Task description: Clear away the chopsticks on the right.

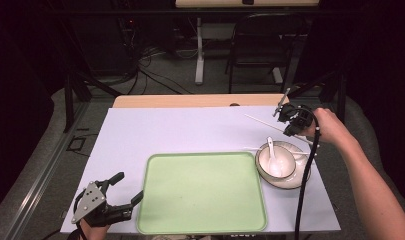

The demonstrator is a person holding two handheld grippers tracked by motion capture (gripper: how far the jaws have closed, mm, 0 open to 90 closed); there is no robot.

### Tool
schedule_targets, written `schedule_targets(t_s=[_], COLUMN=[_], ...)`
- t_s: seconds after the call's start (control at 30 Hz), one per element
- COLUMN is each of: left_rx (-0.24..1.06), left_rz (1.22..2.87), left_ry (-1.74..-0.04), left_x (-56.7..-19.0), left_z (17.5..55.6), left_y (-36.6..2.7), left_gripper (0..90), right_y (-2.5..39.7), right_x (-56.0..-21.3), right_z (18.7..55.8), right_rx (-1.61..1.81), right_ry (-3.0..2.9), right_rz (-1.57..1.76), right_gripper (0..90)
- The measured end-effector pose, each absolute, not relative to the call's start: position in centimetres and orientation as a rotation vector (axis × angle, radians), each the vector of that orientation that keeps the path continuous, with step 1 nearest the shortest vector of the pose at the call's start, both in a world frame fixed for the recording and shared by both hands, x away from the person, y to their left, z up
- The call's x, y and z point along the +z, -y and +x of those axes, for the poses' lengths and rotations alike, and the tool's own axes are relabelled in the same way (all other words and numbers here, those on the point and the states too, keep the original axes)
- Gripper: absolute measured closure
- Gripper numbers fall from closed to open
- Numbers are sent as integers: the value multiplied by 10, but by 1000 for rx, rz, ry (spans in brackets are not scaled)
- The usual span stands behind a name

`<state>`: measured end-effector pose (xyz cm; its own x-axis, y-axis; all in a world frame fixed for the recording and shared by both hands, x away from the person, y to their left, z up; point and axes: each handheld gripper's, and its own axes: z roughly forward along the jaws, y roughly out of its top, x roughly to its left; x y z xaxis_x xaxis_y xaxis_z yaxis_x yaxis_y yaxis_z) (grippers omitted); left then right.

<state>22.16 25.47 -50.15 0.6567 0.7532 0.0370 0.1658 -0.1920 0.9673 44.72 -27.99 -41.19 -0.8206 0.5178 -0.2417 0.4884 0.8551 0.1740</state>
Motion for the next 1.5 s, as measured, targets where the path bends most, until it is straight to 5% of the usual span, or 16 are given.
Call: schedule_targets(t_s=[0.73,1.5], left_rx=[632,633], left_rz=[1716,1716], left_ry=[-749,-746], left_x=[-501,-501], left_z=[221,221], left_y=[-254,-254], left_gripper=[154,154], right_y=[241,213], right_x=[-381,-415], right_z=[389,348], right_rx=[261,361], right_ry=[-2737,-2809], right_rz=[915,1069], right_gripper=[844,843])
